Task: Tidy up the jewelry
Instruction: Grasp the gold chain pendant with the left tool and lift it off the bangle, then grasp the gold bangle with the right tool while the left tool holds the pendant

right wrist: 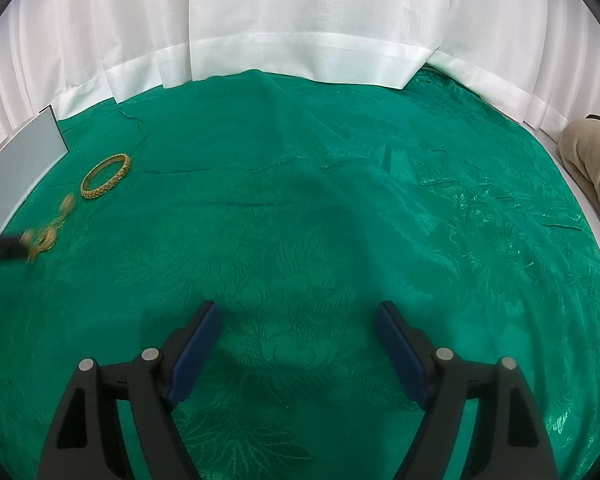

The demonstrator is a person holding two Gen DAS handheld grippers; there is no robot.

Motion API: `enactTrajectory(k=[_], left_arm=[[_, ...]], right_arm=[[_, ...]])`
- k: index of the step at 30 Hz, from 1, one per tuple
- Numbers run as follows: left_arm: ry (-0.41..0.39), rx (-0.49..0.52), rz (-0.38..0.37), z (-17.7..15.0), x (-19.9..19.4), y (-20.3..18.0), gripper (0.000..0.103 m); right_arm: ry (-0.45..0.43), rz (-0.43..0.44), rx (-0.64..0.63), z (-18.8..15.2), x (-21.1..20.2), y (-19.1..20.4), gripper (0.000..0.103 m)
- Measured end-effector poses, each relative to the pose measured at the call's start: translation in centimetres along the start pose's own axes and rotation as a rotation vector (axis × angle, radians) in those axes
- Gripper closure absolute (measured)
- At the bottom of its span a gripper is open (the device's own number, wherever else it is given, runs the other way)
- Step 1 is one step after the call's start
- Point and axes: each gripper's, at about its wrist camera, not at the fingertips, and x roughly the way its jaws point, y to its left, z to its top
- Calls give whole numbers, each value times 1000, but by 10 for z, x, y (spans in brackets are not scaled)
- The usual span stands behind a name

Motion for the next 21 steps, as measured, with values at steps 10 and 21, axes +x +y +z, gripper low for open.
enactTrajectory(k=[10,21], left_arm=[[-43,-55,27,-45,-36,-4,76],[-123,-105,65,-54,-66,-6,76]], right_arm=[[1,-1,0,0,0,0,21],[3,-2,0,0,0,0,21]])
